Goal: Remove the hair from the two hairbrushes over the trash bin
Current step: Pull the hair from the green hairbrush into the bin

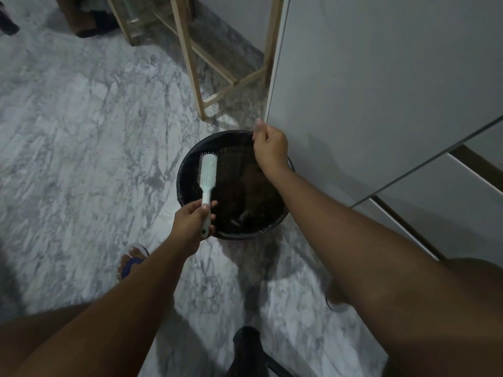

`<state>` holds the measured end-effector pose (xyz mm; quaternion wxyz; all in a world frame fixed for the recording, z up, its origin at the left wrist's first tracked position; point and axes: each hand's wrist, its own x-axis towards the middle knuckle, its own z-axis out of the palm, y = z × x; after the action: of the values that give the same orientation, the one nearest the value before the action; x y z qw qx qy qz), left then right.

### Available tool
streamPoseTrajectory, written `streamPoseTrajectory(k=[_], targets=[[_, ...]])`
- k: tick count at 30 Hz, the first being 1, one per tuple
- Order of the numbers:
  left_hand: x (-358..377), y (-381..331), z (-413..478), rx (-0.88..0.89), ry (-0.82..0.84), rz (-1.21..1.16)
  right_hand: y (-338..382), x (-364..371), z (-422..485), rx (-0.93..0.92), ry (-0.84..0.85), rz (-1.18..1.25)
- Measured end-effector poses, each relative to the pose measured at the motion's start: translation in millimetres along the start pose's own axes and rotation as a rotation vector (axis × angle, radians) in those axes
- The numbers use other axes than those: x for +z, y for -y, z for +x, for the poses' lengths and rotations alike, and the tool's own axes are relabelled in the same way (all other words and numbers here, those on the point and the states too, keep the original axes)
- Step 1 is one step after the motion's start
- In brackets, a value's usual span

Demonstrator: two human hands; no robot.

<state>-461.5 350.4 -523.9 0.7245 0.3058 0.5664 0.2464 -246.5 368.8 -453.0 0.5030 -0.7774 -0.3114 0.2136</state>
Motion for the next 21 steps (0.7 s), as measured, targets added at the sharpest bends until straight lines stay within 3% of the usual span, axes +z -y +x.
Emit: streamPoseTrajectory(k=[1, 5, 7, 11, 17, 21], targets=[[-1.9, 0.8, -0.5, 0.008, 0.009, 0.008, -0.9, -0.9, 1.4, 0.011, 0.016, -0.007], [3.1, -1.6, -4.3, 0.025, 0.081, 0.031, -22.4, 6.0, -2.2, 0.108, 0.355, -0.311], [8.8, -4.1, -6.7, 0.026, 0.117, 0.039, -26.8, 9.1, -10.1, 0.135, 0.39, -0.265], [16.0, -9.2, -10.2, 0.031, 0.191, 0.064, -22.1, 16.5, -12.5, 0.084, 0.289, -0.077], [18.7, -8.8, -14.1, 0.024, 0.248, 0.075, -18.1, 12.3, 2.7, -0.013, 0.132, -0.261], [24.7, -11.6, -13.7, -0.002, 0.245, 0.011, -13.0, 14.9, 6.5, -0.011, 0.036, -0.228]])
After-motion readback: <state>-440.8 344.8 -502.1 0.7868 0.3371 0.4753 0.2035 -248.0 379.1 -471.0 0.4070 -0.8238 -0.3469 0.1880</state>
